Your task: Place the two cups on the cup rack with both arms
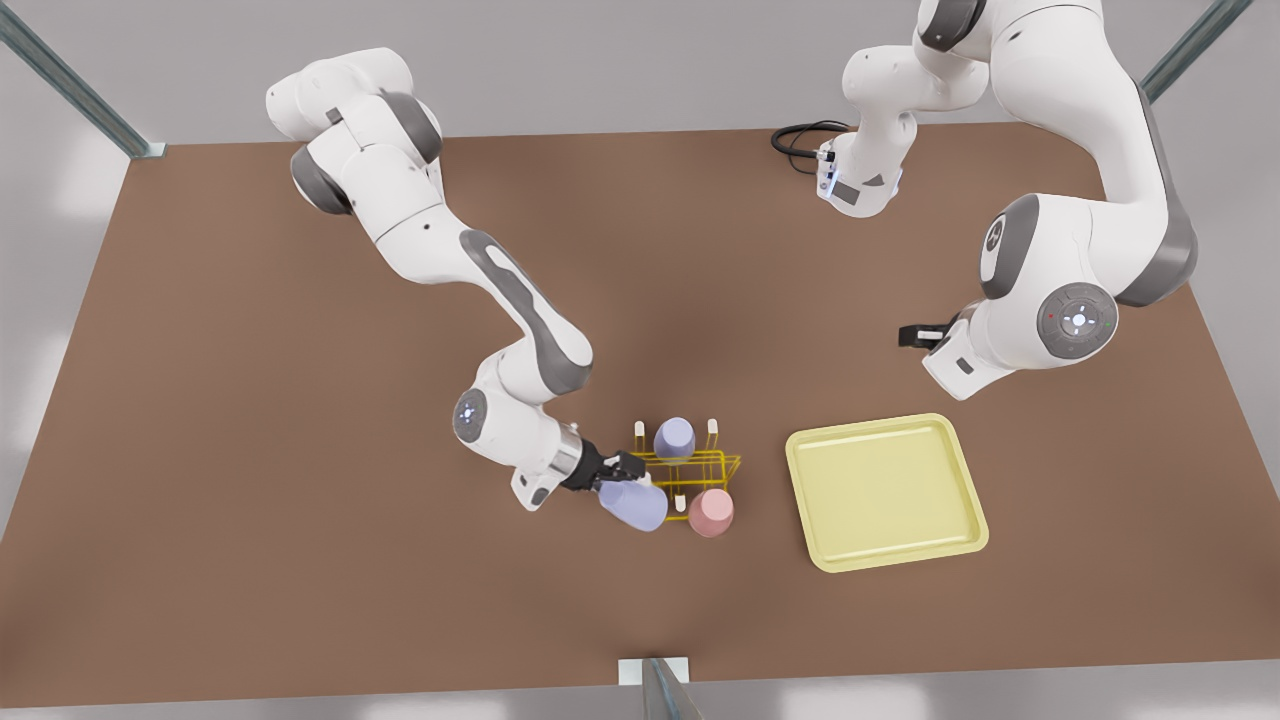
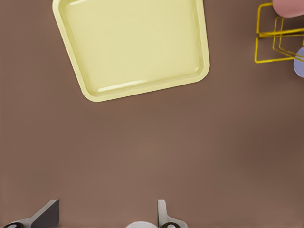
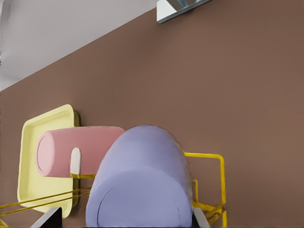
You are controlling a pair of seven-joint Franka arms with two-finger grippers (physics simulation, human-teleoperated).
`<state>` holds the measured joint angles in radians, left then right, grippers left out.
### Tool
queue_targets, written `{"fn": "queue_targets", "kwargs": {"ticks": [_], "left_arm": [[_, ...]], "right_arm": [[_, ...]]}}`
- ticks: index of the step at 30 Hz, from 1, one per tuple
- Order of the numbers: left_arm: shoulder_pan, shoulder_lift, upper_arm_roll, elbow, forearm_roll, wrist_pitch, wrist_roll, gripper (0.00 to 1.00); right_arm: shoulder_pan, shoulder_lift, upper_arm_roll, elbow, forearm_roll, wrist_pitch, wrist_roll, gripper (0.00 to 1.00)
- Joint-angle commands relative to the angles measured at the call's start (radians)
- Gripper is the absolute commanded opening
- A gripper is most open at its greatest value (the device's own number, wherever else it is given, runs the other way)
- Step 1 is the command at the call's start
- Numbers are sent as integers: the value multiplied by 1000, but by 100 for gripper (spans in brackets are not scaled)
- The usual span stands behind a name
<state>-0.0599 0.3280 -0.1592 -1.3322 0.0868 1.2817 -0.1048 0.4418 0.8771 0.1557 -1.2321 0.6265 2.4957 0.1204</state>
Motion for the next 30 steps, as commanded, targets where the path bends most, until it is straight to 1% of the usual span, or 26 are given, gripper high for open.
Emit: {"fn": "queue_targets", "kwargs": {"ticks": [1, 9, 10, 11, 12, 13, 14, 15, 16, 17, 18, 20, 21, 22, 23, 26, 27, 29, 30], "left_arm": [[0, -1, 0, 1, 1, -5, 48, 100], [0, -1, 0, 1, 1, -5, 48, 100], [0, -1, 0, 1, 1, -7, 50, 100], [0, -1, 0, 1, 1, -7, 48, 100], [0, -1, 0, 1, 1, -5, 48, 100], [0, -1, 0, 1, -1, -7, 48, 100], [0, -1, 0, 1, -1, -5, 48, 100], [0, -1, 0, 1, -1, -5, 48, 100], [0, -1, 0, 1, -1, -5, 48, 100], [0, -1, 0, 1, 1, -5, 48, 100], [-1, -1, 0, 1, 1, -7, 48, 100], [-9, 6, -2, 2, -10, -13, 47, 100], [-5, 8, -2, 7, -55, -12, 45, 100], [-6, 8, -2, 13, -55, -9, 47, 100], [-9, 13, -2, 24, -55, -2, 45, 100], [-12, 22, -2, 24, -53, 10, 42, 100], [-12, 22, -2, 24, -50, 10, 42, 100], [-14, 23, -2, 24, -52, 10, 14, 100], [-14, 23, -2, 24, -52, 10, 14, 100]], "right_arm": [[-5, -1, 5, 5, 1, -3, 31, 100], [-18, -26, 10, 83, 25, -86, 53, 100], [-20, -55, -11, 88, 6, -152, 53, 100], [-23, -98, -110, 88, -50, -276, 50, 100], [-34, -99, -229, 88, -258, -503, 32, 100], [-63, -76, -268, 83, -500, -606, 4, 100], [-118, -67, -297, 85, -635, -707, -106, 100], [-118, -69, -373, 94, -764, -747, -175, 100], [-156, -130, -389, 98, -755, -796, -272, 100], [-229, -231, -375, 82, -693, -805, -376, 100], [-244, -332, -380, 43, -643, -909, -373, 100], [-247, -530, -383, -107, -588, -960, -357, 100], [-247, -581, -384, -121, -593, -1005, -312, 100], [-248, -644, -393, -156, -597, -1025, -309, 100], [-247, -688, -395, -196, -606, -1022, -309, 100], [-247, -750, -400, -250, -628, -1014, -303, 100], [-247, -762, -398, -267, -628, -1002, -298, 100], [-247, -840, -400, -379, -628, -926, -274, 100], [-247, -853, -398, -379, -628, -928, -266, 100]]}}
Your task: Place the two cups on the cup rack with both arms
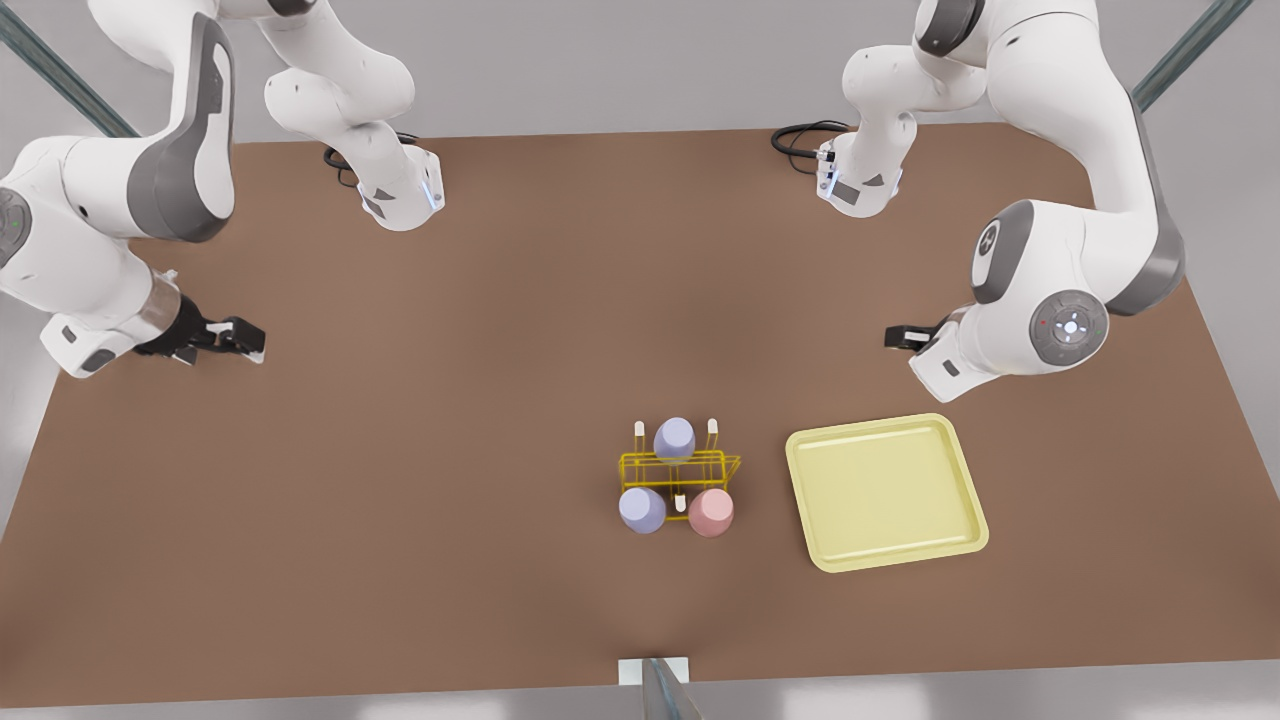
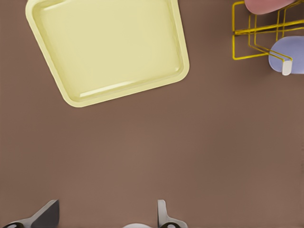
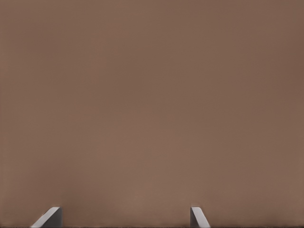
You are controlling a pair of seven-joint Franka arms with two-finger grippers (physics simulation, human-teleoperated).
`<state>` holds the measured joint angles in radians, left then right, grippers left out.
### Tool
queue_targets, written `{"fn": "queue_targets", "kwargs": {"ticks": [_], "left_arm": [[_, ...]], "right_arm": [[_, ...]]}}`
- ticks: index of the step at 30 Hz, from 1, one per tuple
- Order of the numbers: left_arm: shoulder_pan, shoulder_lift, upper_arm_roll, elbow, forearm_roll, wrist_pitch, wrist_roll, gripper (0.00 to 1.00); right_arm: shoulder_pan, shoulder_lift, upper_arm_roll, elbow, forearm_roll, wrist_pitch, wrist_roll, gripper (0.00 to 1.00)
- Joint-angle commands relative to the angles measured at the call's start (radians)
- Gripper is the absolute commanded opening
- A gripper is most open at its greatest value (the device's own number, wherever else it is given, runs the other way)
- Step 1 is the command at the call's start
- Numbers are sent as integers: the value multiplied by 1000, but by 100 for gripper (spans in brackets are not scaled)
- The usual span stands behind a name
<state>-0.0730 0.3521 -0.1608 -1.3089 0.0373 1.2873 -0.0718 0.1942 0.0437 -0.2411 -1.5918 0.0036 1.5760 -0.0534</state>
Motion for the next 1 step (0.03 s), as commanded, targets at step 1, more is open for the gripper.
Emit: {"fn": "queue_targets", "kwargs": {"ticks": [1], "left_arm": [[1, -1, 0, 0, -2, 4, -19, 100]], "right_arm": [[4, -24, 0, -19, -5, -14, -86, 100]]}}
